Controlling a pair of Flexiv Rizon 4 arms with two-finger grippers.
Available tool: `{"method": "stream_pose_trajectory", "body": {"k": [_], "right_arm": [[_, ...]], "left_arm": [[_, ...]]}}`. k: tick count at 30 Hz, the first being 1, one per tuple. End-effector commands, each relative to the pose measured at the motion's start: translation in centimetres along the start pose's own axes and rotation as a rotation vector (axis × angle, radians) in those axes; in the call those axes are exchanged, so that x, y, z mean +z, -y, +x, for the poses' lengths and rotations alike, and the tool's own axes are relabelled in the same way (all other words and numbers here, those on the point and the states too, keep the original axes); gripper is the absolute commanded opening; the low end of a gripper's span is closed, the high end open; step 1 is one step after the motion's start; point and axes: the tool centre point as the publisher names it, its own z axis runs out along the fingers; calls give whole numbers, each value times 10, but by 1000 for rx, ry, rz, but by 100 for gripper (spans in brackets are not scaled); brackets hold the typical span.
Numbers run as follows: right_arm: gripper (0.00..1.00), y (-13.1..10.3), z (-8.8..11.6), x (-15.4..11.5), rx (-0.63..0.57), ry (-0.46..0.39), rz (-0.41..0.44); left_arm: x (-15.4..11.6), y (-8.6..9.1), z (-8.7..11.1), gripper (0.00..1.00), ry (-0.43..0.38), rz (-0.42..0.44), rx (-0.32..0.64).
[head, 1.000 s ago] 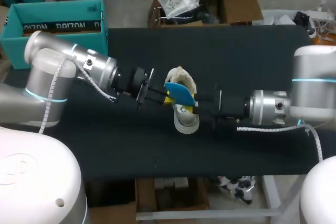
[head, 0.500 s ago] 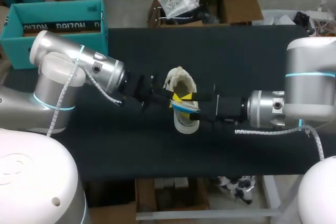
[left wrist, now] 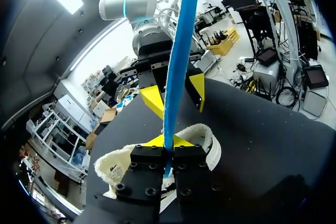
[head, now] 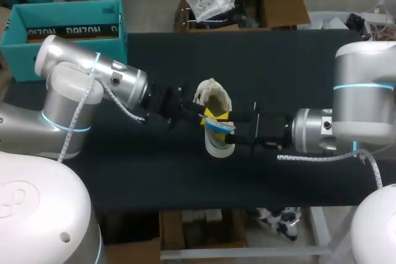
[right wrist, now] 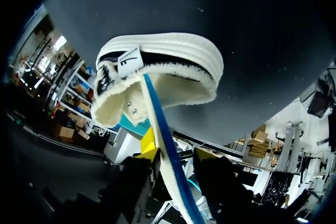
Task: Open the shoe tongue, take the insole out of the shoe, put the insole back into the shoe, and pack the shoe into the shoebox
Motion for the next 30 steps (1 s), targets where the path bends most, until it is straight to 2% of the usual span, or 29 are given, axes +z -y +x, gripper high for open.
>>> {"method": "stream_pose_trajectory", "body": {"k": [1,8,9,10,11,22,30], "right_arm": [[42,-3,1,3,7,-3,-3],[31,-8,5,5,25,-16,-21],[26,-9,6,5,25,-16,-23],[10,-10,6,5,28,-18,-26],[1,-10,7,5,36,-22,-41],[0,-18,10,9,51,-30,-120],[0,-27,20,11,47,-32,-164]], "left_arm": [[0,-7,-1,0,0,7,-4],[0,-14,-4,0,-14,13,-15],[0,-15,-4,0,-18,15,-18],[0,-15,-5,0,-21,17,-19],[0,-15,-5,0,-22,18,-19],[9,-24,-11,0,-47,16,-33],[15,-32,-13,0,-64,11,-54]]}}
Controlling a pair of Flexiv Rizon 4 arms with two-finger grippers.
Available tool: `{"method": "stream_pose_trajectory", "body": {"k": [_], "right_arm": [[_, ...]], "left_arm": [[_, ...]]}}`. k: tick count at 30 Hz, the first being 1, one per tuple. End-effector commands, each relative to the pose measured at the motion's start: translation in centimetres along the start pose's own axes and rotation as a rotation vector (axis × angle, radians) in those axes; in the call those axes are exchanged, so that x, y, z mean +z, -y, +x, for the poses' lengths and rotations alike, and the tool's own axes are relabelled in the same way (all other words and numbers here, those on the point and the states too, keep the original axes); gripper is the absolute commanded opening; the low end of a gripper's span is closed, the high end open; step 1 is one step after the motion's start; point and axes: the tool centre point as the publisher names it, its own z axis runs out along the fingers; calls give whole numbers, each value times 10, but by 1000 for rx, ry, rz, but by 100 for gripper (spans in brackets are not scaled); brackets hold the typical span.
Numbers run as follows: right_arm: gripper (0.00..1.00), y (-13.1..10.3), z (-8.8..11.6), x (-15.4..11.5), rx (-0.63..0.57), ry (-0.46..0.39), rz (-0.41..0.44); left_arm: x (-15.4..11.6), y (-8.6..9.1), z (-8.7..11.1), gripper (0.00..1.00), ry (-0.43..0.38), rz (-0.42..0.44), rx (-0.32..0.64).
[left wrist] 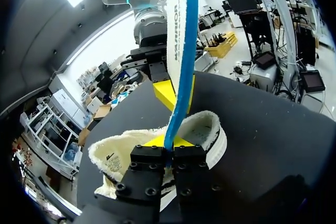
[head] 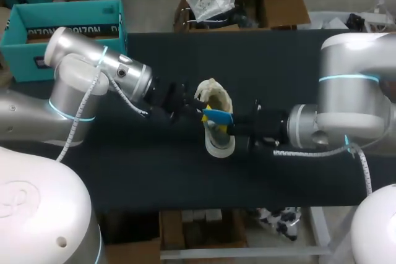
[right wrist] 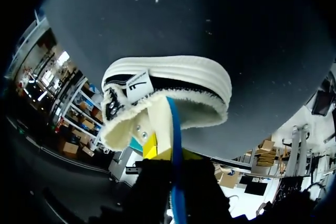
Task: Open the shoe tongue, take the insole out of the shoe, put the insole back into the shoe, and pack the shoe into the shoebox
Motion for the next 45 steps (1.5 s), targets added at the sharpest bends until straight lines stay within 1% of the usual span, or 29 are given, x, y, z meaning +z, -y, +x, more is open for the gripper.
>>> {"method": "stream_pose_trajectory", "body": {"k": [1,11,12,14,15,18,23,25,27,30,35,39,42,45], "right_arm": [[0,-2,5,5,0,3,-13],[0,-23,16,10,5,-8,-4],[0,-25,17,11,6,-8,-2],[0,-28,18,13,8,-6,4],[0,-29,18,14,9,-5,6],[0,-30,19,15,9,-2,8],[0,-30,20,17,-2,0,11],[0,-25,19,16,-13,0,4],[0,-21,19,15,-23,0,-16],[0,-19,18,14,-34,-3,-21],[0,-29,17,18,-43,-3,-15],[0,-39,16,23,-41,-2,-5],[0,-44,16,24,-36,-3,2],[0,-48,16,24,-31,-4,5]], "left_arm": [[6,-7,-5,0,-15,3,-8],[12,-14,-7,0,-40,-15,-31],[12,-14,-7,3,-46,-15,-35],[11,-14,-7,26,-48,-13,-37],[10,-14,-6,31,-50,-12,-38],[7,-12,-5,34,-52,-5,-41],[3,-9,-3,33,-50,2,-46],[1,-7,-1,34,-51,6,-47],[0,-6,0,33,-52,9,-49],[0,-6,2,31,-62,-4,-52],[2,-5,4,29,-66,-11,-59],[3,-2,5,20,-65,-17,-59],[3,0,5,0,-61,-19,-57],[4,0,6,0,-62,-29,-54]]}}
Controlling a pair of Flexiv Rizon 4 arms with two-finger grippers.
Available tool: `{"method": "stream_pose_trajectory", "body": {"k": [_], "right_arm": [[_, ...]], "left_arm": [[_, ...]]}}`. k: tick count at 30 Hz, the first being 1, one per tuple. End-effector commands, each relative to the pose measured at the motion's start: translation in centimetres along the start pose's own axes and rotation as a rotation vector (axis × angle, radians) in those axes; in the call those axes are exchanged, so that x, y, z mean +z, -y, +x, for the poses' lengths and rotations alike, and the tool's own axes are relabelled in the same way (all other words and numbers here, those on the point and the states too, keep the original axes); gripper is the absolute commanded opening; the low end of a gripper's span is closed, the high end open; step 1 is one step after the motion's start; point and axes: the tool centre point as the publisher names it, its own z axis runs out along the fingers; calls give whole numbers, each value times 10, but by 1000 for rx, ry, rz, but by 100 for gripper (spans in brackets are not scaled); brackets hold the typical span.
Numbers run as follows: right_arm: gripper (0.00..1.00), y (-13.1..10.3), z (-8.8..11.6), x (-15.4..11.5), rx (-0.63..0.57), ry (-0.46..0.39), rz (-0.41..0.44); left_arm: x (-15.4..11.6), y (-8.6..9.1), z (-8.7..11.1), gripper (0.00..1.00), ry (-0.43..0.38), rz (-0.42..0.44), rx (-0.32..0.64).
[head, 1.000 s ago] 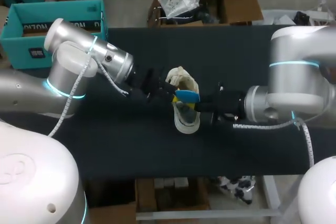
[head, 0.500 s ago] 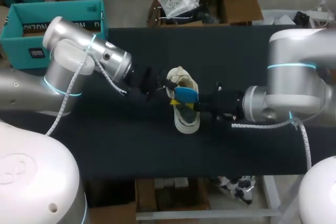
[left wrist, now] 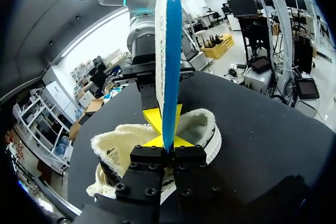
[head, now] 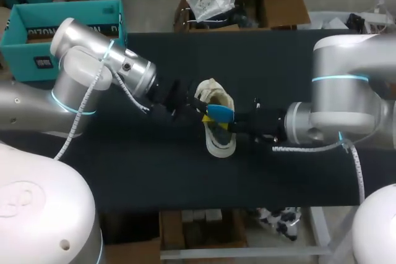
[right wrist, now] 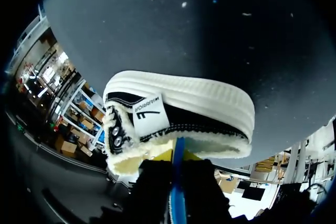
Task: Open the shoe tongue, take the insole out of the shoe, put the insole back into the shoe, and pack the shoe into the shoebox
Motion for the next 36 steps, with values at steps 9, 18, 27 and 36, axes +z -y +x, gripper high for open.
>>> {"method": "stream_pose_trajectory", "body": {"k": [9,18,27,36], "right_arm": [[44,3,-9,-4,1,0,21],[40,10,-20,-11,4,-11,6],[35,15,-23,-15,-14,-29,14],[0,26,-24,-20,-57,-46,18]], "left_arm": [[2,1,8,0,6,-16,-7],[1,-1,11,0,16,-16,-15],[2,-1,13,0,17,-22,-16],[2,-1,13,0,20,-28,-17]]}}
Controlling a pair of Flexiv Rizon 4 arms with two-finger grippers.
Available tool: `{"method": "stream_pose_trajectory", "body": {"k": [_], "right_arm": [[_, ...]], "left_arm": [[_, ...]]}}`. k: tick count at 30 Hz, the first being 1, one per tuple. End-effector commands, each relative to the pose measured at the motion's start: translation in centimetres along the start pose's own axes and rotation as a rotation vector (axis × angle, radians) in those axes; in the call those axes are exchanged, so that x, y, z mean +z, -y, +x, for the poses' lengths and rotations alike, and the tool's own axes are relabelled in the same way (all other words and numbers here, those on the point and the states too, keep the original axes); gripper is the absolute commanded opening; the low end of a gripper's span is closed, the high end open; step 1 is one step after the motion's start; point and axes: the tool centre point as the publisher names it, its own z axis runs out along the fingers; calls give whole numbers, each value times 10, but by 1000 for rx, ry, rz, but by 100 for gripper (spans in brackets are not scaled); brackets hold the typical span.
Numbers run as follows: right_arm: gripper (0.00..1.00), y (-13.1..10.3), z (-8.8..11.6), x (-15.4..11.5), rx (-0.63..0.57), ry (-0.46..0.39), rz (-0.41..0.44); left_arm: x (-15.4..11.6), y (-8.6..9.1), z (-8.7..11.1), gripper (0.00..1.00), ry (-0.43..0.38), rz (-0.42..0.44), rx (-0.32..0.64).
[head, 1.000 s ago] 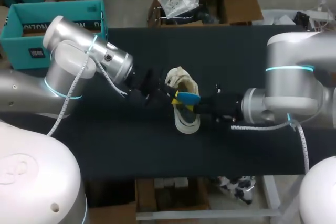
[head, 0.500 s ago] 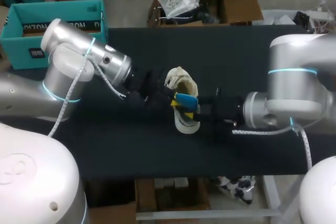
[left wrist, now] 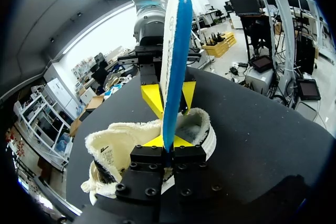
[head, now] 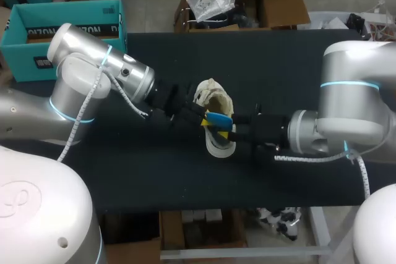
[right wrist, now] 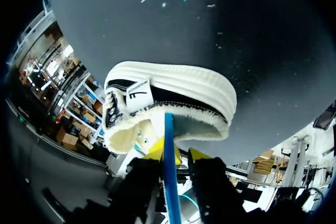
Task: Open the shoe tongue, take the insole out of the shoe, put the insole back into the shoe, and pack the shoe into the shoebox
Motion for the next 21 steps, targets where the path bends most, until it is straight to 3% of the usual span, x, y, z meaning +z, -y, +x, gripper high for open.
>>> {"method": "stream_pose_trajectory", "body": {"k": [1,7,8,9,10,11,12,13,14,15,17,18,19,21], "right_arm": [[0,4,-3,-2,-12,-18,-3],[0,6,-5,-3,-22,-23,0],[0,6,-4,-3,-23,-22,0],[0,6,-4,-3,-24,-21,0],[0,6,-3,-3,-25,-20,0],[0,6,-2,-3,-25,-18,0],[0,5,-1,-2,-26,-16,0],[0,4,0,-2,-26,-15,1],[0,4,0,-2,-27,-14,2],[0,3,0,-1,-27,-13,4],[0,1,1,0,-26,-11,8],[0,1,1,0,-25,-10,9],[0,0,1,0,-25,-9,12],[0,-2,2,2,-23,-4,18]], "left_arm": [[1,1,2,0,8,-6,-2],[0,-1,3,0,10,-12,-11],[-1,1,3,18,9,-6,-15],[-2,3,4,49,8,-2,-14],[-3,5,4,71,9,5,-10],[-3,8,5,84,7,12,-4],[-4,11,6,87,7,19,3],[-5,14,7,85,8,26,7],[-5,16,7,74,12,32,12],[-6,18,7,49,13,39,16],[-6,21,7,26,15,44,25],[-6,22,8,5,16,44,28],[-5,22,7,0,16,44,30],[-2,21,7,0,19,41,34]]}}
